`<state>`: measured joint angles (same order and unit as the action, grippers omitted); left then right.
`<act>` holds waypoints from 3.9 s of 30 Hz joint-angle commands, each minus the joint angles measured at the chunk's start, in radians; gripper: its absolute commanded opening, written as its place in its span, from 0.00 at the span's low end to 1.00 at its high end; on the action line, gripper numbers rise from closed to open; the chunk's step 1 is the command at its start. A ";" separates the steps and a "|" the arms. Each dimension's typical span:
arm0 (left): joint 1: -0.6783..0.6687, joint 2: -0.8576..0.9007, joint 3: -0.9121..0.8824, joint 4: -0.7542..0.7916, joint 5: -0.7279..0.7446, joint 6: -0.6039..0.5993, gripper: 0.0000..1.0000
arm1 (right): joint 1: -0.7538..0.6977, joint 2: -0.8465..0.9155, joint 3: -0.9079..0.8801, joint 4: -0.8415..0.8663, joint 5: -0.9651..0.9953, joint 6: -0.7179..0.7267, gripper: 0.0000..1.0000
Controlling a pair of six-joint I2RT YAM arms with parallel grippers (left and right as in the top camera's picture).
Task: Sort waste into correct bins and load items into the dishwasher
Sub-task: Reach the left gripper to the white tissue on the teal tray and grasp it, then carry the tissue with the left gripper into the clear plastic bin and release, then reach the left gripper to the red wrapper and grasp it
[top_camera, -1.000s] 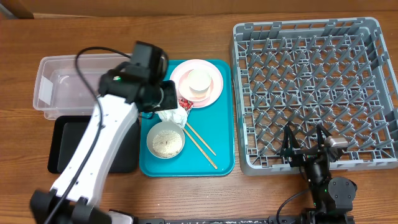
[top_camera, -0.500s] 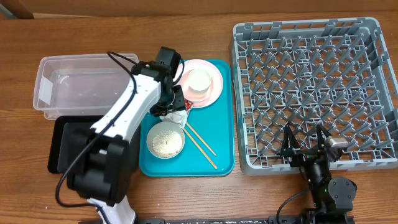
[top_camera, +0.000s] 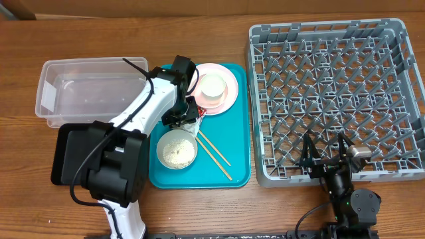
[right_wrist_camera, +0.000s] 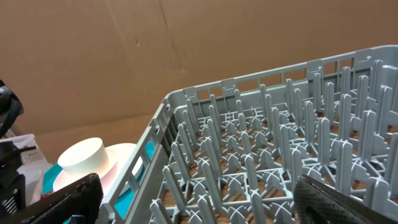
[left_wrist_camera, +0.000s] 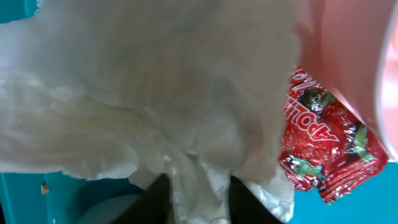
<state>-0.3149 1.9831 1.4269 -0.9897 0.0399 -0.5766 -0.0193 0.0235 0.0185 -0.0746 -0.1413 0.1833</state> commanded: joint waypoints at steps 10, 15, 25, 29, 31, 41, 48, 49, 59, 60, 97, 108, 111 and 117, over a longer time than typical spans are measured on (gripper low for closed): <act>-0.005 -0.011 0.072 -0.026 0.017 0.079 0.04 | -0.002 0.000 -0.011 0.005 0.003 0.004 1.00; -0.005 -0.042 0.256 -0.142 -0.007 0.102 0.04 | -0.002 0.000 -0.011 0.005 0.003 0.004 1.00; 0.028 -0.067 0.510 -0.349 -0.096 0.109 0.04 | -0.002 0.000 -0.011 0.005 0.003 0.004 1.00; 0.082 -0.067 0.521 -0.380 -0.169 0.109 0.04 | -0.002 0.000 -0.011 0.005 0.003 0.004 1.00; 0.120 -0.067 0.521 -0.387 -0.206 0.109 0.04 | -0.002 0.000 -0.011 0.005 0.003 0.004 1.00; 0.361 -0.063 0.512 -0.367 -0.227 0.108 0.04 | -0.002 0.000 -0.011 0.005 0.003 0.004 1.00; 0.431 -0.057 0.417 -0.280 -0.227 0.108 0.04 | -0.002 0.000 -0.011 0.005 0.003 0.004 1.00; 0.436 -0.057 0.378 -0.244 -0.228 0.108 0.04 | -0.002 0.000 -0.011 0.005 0.003 0.004 1.00; 0.441 -0.057 0.187 -0.057 -0.231 0.105 0.08 | -0.002 0.000 -0.011 0.005 0.003 0.004 1.00; 0.441 -0.057 0.183 -0.054 -0.231 0.105 0.12 | -0.002 0.000 -0.011 0.005 0.002 0.004 1.00; 0.089 -0.156 0.360 -0.338 0.277 0.366 0.04 | -0.002 0.000 -0.011 0.005 0.003 0.004 1.00; -0.061 -0.099 0.359 -0.311 0.003 0.193 0.31 | -0.002 0.000 -0.011 0.005 0.003 0.004 1.00; -0.076 -0.059 0.357 -0.310 0.000 0.194 0.32 | -0.002 0.000 -0.011 0.005 0.003 0.004 1.00; -0.077 0.033 0.357 -0.311 -0.025 0.181 0.31 | -0.002 0.000 -0.011 0.005 0.003 0.004 1.00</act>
<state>-0.3866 1.9610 1.7706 -1.3014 0.0528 -0.3683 -0.0189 0.0235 0.0185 -0.0753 -0.1417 0.1837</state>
